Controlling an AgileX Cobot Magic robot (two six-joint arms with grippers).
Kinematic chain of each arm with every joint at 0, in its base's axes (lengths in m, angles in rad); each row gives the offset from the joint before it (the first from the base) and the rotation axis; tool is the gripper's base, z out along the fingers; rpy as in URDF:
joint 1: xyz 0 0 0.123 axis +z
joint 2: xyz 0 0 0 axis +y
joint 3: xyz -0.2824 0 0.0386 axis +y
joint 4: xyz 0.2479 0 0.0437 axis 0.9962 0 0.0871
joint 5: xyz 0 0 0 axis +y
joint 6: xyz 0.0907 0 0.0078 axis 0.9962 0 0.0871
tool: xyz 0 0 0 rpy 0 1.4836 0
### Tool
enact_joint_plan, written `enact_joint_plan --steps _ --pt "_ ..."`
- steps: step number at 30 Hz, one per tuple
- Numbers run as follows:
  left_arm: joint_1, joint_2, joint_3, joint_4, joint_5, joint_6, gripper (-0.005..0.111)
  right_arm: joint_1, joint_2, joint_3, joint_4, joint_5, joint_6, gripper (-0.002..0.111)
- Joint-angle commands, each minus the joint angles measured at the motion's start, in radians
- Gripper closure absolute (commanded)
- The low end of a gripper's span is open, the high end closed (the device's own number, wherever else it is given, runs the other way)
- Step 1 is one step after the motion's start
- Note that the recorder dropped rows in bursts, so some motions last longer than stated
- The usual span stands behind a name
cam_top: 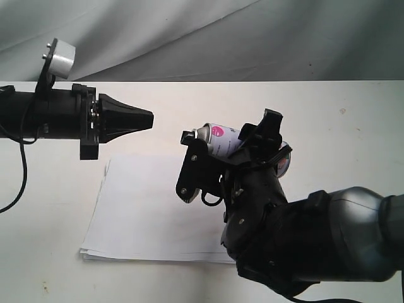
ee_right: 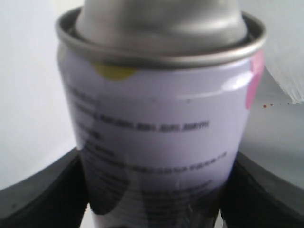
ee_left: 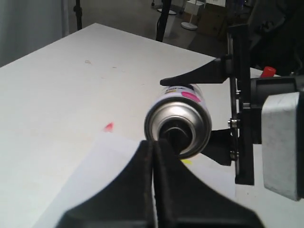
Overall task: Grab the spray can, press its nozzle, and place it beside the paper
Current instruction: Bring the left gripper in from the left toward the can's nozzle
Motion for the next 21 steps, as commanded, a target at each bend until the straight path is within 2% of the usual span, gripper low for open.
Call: enact_joint_plan --steps 1,12,18,21 --pt "-0.047 0.005 -0.008 0.081 -0.002 0.007 0.107 0.003 -0.008 -0.006 -0.035 0.030 -0.009 0.108" --pt "-0.074 0.019 -0.034 0.054 -0.131 0.007 0.107 0.003 -0.008 -0.006 -0.035 0.030 -0.013 0.108" --pt "-0.074 0.089 -0.123 0.087 0.029 0.007 0.107 0.003 -0.008 -0.006 -0.035 0.030 -0.013 0.108" --pt "-0.074 0.109 -0.126 0.097 0.034 0.007 0.107 0.003 -0.008 -0.006 -0.035 0.030 -0.013 0.108"
